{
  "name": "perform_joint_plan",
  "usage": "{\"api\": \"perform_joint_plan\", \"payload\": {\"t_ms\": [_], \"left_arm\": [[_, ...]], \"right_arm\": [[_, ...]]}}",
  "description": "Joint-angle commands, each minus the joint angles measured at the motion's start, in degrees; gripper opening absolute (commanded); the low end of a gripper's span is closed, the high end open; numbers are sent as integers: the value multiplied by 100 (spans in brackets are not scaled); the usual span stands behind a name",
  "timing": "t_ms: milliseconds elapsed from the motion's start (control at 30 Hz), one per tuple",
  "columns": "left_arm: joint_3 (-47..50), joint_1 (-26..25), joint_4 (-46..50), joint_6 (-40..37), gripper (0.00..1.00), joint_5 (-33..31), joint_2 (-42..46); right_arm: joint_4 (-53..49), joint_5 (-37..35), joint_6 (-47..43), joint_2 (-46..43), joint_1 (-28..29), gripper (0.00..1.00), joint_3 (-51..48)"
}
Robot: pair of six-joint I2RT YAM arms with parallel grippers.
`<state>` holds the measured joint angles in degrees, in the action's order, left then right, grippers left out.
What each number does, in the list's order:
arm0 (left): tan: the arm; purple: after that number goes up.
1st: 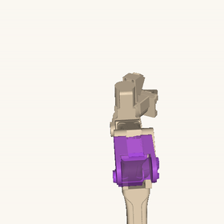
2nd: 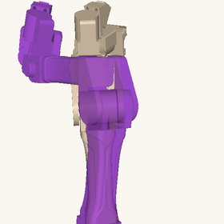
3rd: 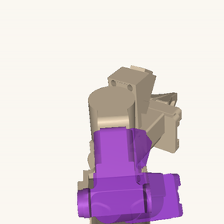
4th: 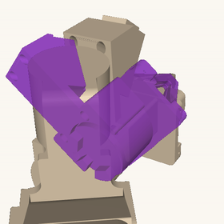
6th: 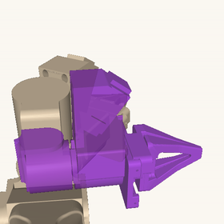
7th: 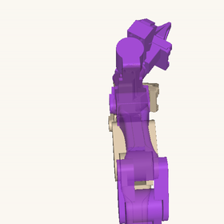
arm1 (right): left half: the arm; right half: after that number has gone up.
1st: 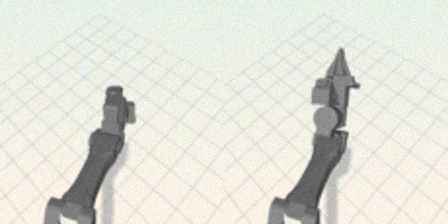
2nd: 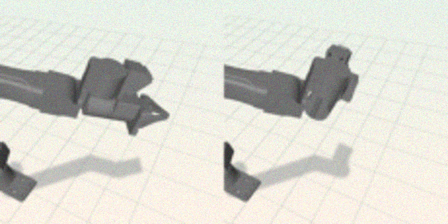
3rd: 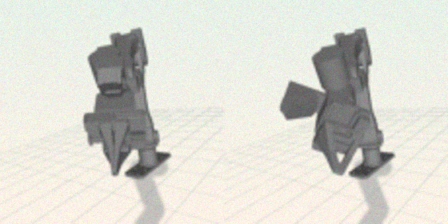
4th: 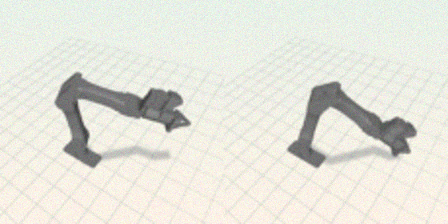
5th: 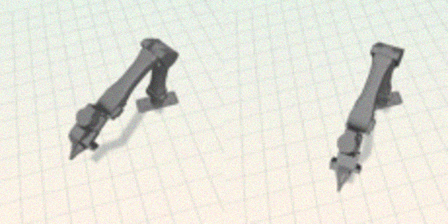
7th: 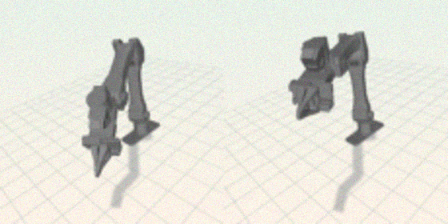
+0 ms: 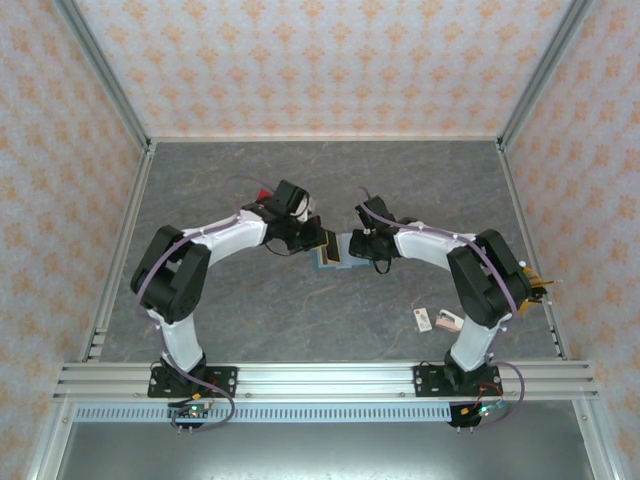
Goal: Take the credit cards out of the card holder
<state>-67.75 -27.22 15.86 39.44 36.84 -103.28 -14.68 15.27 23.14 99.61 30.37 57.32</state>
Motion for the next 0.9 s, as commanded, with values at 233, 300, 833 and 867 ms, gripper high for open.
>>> {"api": "perform_joint_plan", "payload": {"t_ms": [233,300,833,867], "left_arm": [[636,713,-332,-280,0,514,1065],[812,875,-658,-136,0,843,1265],[1705,1763,-2971,1411,0,2244,1580],[1712,1781,-3009,1462,0,2258,1562]], "right_arm": [[1130,1620,1076,-975,-34,53,-124],[1610,2128,1507,-855,-33,61,-110],[4314,3623,3616,-19,-31,75,20],[4332,3669,3632,3,-31,75,41]]}}
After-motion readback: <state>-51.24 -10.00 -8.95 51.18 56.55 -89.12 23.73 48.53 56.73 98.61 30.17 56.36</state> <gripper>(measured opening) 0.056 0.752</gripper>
